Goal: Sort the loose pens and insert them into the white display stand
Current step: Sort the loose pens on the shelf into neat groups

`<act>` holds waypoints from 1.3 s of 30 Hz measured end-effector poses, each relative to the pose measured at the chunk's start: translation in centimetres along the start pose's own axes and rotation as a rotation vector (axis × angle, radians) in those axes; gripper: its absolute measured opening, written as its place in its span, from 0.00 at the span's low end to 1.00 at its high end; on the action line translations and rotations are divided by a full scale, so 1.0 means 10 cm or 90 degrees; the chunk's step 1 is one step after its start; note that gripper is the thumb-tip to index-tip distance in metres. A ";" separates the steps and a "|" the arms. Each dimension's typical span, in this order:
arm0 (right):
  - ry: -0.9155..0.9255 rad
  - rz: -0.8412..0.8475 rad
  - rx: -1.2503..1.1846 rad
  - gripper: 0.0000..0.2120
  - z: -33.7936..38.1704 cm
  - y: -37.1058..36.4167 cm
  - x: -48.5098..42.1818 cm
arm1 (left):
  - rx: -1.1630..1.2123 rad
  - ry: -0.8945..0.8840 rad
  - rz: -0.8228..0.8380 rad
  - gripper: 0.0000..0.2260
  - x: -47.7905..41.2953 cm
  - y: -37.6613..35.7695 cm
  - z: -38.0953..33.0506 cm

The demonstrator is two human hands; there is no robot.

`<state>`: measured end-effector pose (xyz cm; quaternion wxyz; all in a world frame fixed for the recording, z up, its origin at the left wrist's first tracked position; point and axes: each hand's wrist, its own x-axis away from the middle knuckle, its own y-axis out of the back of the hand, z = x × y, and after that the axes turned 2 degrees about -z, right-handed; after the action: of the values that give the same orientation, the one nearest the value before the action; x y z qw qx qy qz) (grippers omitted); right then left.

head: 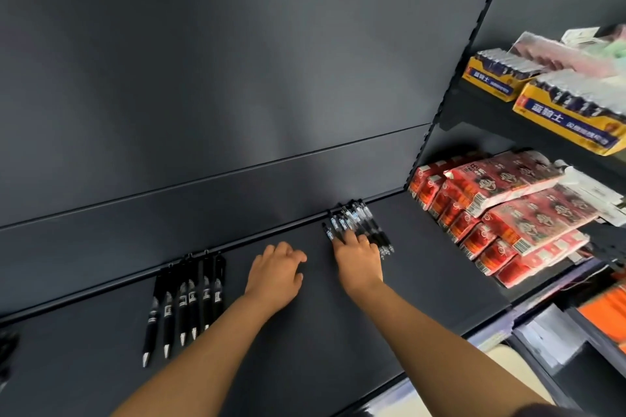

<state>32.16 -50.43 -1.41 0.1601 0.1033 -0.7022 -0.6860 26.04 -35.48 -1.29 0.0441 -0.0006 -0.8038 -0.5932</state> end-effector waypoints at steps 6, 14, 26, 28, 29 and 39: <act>0.090 -0.014 0.013 0.25 -0.21 -0.03 -0.10 | -0.003 0.025 0.002 0.16 -0.06 -0.07 -0.18; 0.127 -0.050 -0.023 0.17 -0.29 -0.04 -0.11 | -0.011 0.070 -0.012 0.17 -0.02 -0.08 -0.29; 0.298 -0.142 -0.062 0.18 0.36 0.19 -0.01 | -0.092 0.181 -0.118 0.13 0.52 0.23 0.10; 0.328 -0.157 -0.056 0.19 0.53 0.26 0.03 | -0.102 0.196 -0.147 0.12 0.66 0.32 0.21; 0.341 -0.164 -0.054 0.19 0.61 0.30 0.05 | -0.105 0.201 -0.159 0.11 0.72 0.37 0.26; 0.427 -0.156 -0.088 0.17 1.81 0.53 0.50 | -0.128 0.222 -0.218 0.08 1.67 0.83 1.15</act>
<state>21.26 -35.23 4.11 0.3045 0.3950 -0.5452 -0.6738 9.01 -22.97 4.45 0.0806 0.2338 -0.7095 -0.6599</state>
